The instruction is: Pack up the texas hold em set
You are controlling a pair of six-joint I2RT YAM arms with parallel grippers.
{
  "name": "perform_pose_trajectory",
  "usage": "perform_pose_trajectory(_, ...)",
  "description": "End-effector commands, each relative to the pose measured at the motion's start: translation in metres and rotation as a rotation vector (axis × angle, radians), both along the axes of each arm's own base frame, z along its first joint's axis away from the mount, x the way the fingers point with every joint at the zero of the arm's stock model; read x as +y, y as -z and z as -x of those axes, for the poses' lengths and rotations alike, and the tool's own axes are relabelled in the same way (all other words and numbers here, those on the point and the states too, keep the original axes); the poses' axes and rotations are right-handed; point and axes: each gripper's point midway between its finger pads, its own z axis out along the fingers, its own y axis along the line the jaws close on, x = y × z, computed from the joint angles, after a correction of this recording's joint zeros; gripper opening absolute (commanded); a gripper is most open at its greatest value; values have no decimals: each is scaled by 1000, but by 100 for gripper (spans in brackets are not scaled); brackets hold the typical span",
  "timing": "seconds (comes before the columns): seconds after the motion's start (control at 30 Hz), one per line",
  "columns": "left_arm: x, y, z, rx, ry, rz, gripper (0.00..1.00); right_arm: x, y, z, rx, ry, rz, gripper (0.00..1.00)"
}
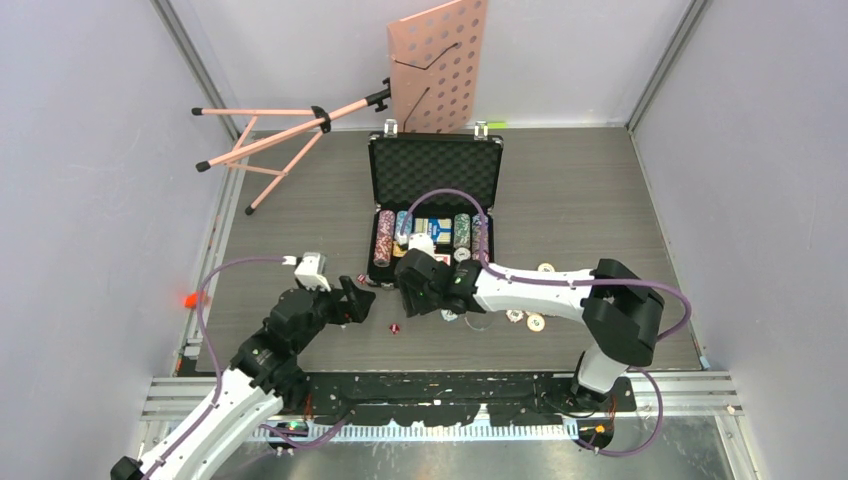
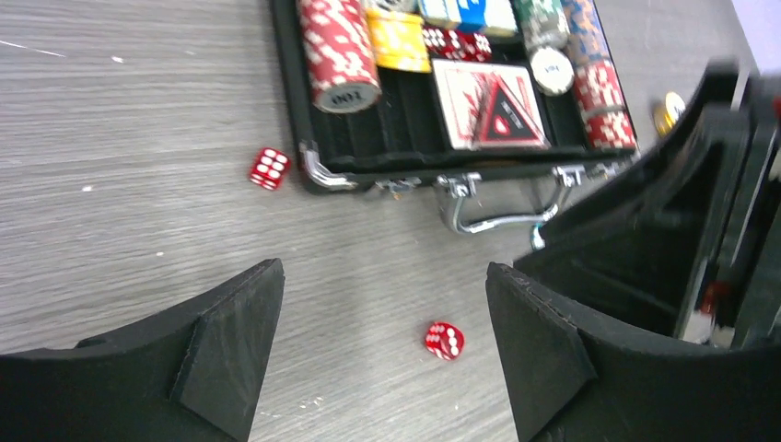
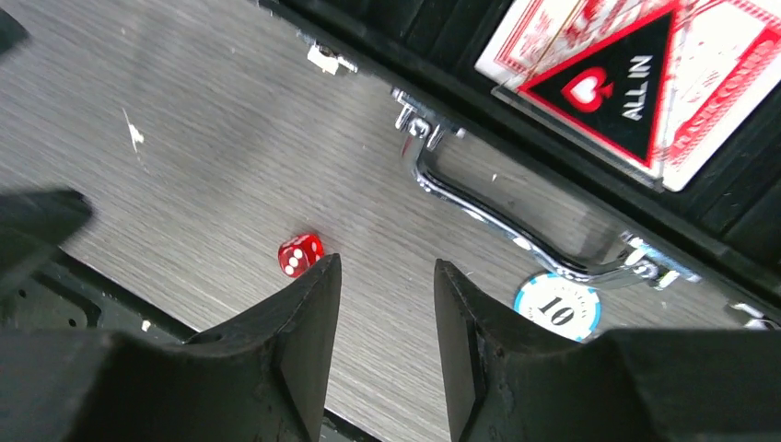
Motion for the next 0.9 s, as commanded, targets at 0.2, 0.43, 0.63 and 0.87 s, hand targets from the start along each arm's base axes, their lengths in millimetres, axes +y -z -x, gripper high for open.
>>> perform_pose_trajectory(0.2,61,-3,-12,-31,-399,50,85,39,8,40,-38,-249,-32,47)
perform_pose_trajectory(0.43,63,-2,-13,-31,-409,51,84,54,17,41,-47,-273,15,45)
perform_pose_trajectory(0.63,63,0,-14,-21,-419,42,84,61,25,39,-52,-272,45,43)
perform_pose_trajectory(0.87,62,0,-14,-20,-412,43,84,61,26,37,-57,-273,56,40)
